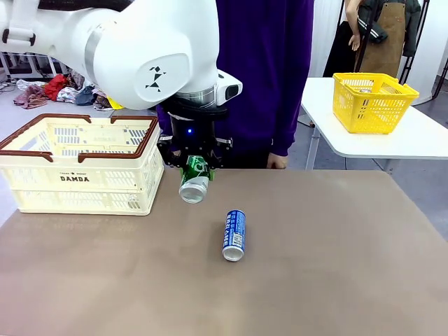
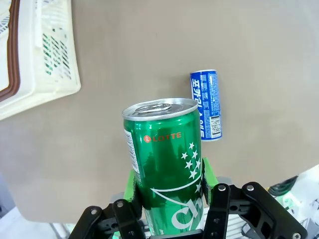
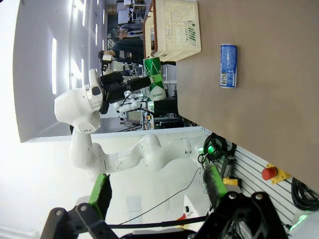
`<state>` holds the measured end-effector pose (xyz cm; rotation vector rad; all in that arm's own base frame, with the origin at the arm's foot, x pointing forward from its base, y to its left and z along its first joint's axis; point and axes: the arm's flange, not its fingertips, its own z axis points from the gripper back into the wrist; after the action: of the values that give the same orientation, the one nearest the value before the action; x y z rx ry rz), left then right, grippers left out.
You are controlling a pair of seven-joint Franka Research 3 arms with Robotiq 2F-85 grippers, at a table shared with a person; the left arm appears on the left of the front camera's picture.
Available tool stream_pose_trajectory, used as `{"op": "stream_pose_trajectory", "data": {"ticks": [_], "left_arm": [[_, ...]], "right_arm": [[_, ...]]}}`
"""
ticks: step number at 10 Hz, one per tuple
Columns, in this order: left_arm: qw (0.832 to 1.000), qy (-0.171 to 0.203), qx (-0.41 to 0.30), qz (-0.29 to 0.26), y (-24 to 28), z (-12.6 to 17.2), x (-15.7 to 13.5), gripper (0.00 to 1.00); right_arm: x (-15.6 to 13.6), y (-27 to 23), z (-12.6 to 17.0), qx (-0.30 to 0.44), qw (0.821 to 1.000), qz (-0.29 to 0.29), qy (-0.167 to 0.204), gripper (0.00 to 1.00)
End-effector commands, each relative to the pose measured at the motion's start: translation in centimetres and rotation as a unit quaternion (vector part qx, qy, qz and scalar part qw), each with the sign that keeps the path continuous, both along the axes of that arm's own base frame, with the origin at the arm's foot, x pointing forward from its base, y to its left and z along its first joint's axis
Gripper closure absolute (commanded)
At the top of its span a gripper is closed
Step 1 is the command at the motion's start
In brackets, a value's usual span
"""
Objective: Place the drinks into the Shopping basket.
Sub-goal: Pick up one drink and place it into the Shopping basket.
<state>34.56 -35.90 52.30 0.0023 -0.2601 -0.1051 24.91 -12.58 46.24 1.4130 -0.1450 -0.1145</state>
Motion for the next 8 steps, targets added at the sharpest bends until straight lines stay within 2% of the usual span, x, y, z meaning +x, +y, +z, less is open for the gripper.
{"op": "stream_pose_trajectory", "data": {"ticks": [1, 3, 4, 5, 7, 8], "left_arm": [[1.000, -0.002, -0.006, 0.024, 1.8, 1.8, 2.4, 1.00], [0.998, 0.006, -0.033, 0.046, 7.1, 5.6, 8.6, 1.00], [0.996, -0.028, -0.051, 0.074, 9.9, 7.1, 10.7, 1.00], [0.996, -0.030, -0.062, 0.053, 12.8, 8.2, 12.6, 1.00], [0.995, -0.011, -0.079, 0.054, 19.5, 8.8, 17.1, 1.00], [0.994, 0.002, -0.094, 0.054, 22.8, 8.1, 18.8, 1.00]], "right_arm": [[0.3, 0.1, 0.8, 0.013, 1.000, -0.007, 0.005, 0.00], [0.3, 0.1, 0.8, 0.013, 1.000, -0.007, 0.005, 0.00], [0.3, 0.1, 0.8, 0.013, 1.000, -0.007, 0.005, 0.00], [0.3, 0.1, 0.8, 0.013, 1.000, -0.007, 0.005, 0.00], [0.3, 0.1, 0.8, 0.013, 1.000, -0.007, 0.005, 0.00], [0.3, 0.1, 0.8, 0.013, 1.000, -0.007, 0.005, 0.00]]}}
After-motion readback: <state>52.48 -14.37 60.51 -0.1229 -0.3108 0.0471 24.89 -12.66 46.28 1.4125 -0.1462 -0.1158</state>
